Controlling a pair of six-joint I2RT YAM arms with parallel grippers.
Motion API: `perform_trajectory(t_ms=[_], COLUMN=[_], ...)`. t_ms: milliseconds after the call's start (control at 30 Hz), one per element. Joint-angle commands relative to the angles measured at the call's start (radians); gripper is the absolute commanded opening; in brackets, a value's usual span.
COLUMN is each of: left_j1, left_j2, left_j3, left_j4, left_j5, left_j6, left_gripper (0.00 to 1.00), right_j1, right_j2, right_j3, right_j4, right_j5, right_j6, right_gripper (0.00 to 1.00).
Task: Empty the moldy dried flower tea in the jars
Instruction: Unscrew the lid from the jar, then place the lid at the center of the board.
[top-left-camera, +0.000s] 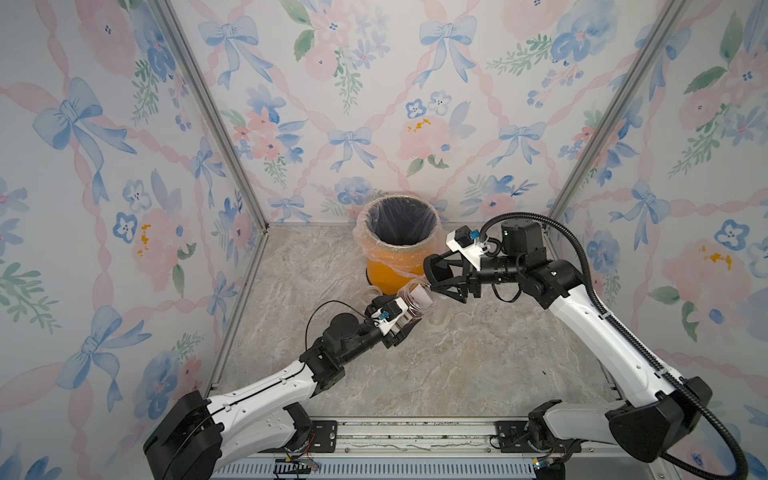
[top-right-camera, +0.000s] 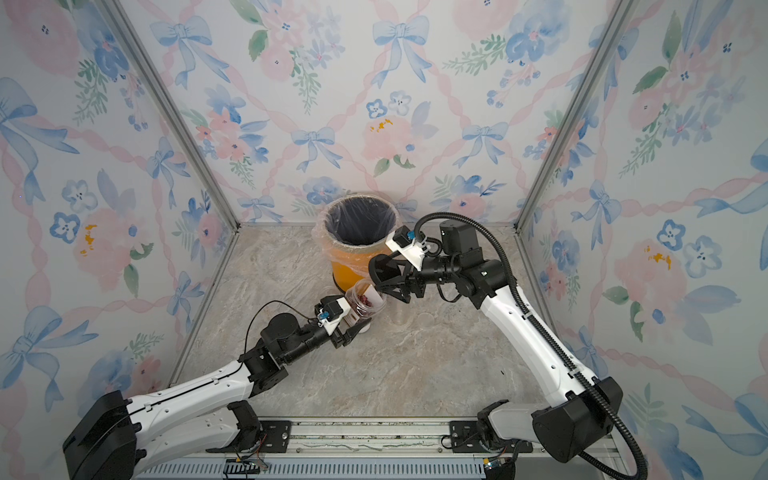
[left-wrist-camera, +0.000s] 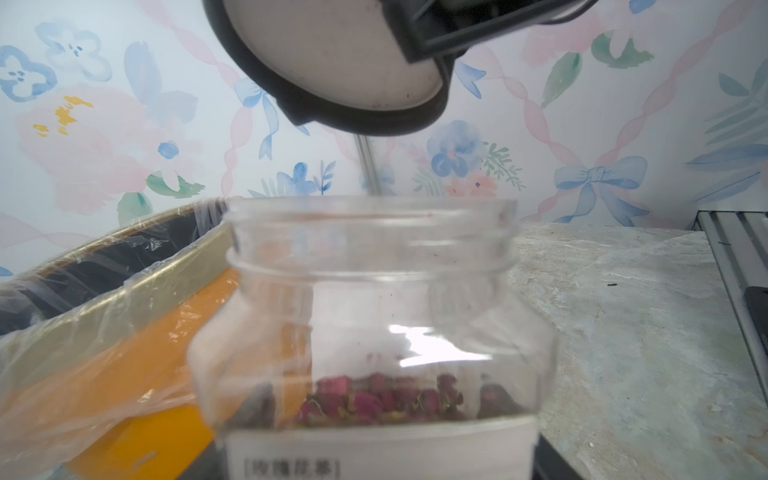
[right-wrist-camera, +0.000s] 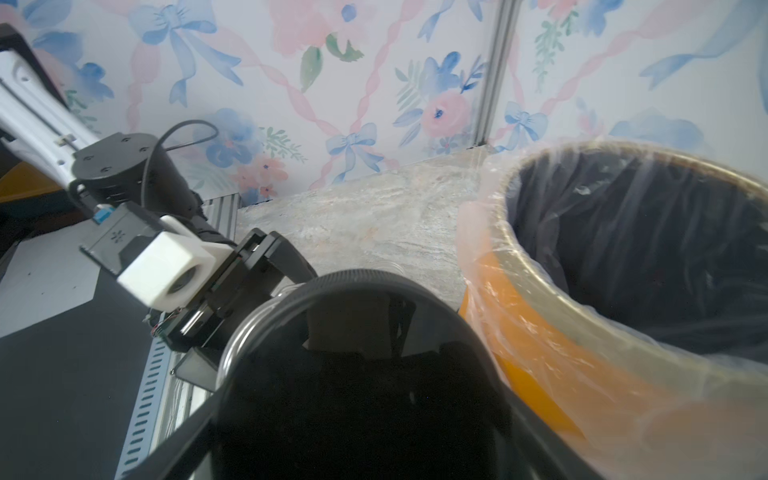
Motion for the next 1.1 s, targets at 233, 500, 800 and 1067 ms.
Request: perform_trajectory(t_ms=[233, 500, 800, 1067], left_j1=[-0.006, -0.007, -0.009, -0.009], left_j2=[-0.067, -0.085, -0.109, -0.154], left_j3=[-0.013, -0.015, -0.015, -0.02], left_j4=[0.008, 0.007, 0.006, 0.007], left_j5=[-0.044, -0.047, -0.052, -0.067], left_j6=[-0.004, -0.008, -0.011, -0.013], left_gripper=[0.42, 0.42, 0.42, 0.42], right_j1=[-0.151, -0.259, -0.281, -0.282], right_j2=[-0.003, 0.061, 0.348, 0.58], right_j3=[-0.059, -0.172, -0.052, 0.102], right_j4=[-0.182, -0.115, -0.027, -0.01], right_j5=[0.525, 0.632, 0.723, 0.732], right_j6=[0.301, 0.336, 0.357, 0.409], right_gripper=[0.74, 0.73, 0.73, 0.73])
